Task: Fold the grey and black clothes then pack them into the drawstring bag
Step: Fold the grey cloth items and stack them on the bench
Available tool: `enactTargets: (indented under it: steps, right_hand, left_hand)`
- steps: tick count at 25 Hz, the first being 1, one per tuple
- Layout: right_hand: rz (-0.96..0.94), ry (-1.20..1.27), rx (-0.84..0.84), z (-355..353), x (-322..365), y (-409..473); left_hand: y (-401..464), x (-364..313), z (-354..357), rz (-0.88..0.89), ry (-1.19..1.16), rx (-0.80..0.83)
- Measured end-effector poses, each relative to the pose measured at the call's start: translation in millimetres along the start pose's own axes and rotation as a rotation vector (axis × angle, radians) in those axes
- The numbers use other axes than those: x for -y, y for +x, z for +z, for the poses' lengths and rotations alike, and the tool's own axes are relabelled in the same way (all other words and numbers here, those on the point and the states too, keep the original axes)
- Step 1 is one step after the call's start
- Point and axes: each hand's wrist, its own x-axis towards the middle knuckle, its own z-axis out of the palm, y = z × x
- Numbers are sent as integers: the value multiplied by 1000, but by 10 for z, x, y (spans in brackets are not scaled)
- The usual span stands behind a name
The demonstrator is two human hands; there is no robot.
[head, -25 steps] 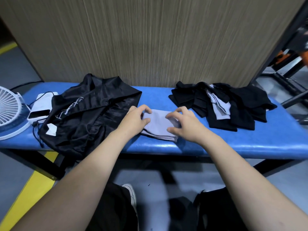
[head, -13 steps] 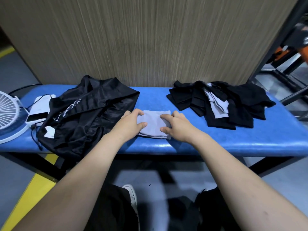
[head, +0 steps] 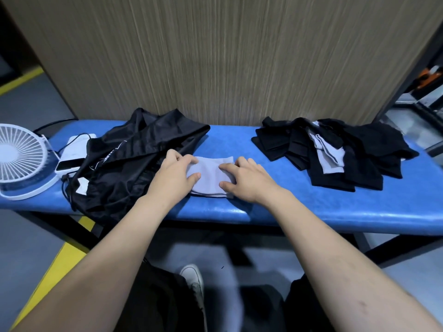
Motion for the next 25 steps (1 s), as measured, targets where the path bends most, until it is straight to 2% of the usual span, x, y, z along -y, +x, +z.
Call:
enactTargets:
  steps: [3,6,11,19,25]
  right_hand:
    - [11,-21,-56,-75,-71,-105]
    - [28,-26,-162,-167,-211,-221]
    - [105,-50,-247,-318,-572,-457]
    - [425,-54,-499,-564,-1563,-958]
    - [541,-61,-523,-466,-1952,-1039]
  left_hand:
    - [22,-173,9,107,212,-197]
    - [80,-331,86,190,257,-302]
    - [163,-785,324,296,183,-287]
    - [272,-1886,1000,458,46,-199]
    - [395,-2352,1448,468,30,-143]
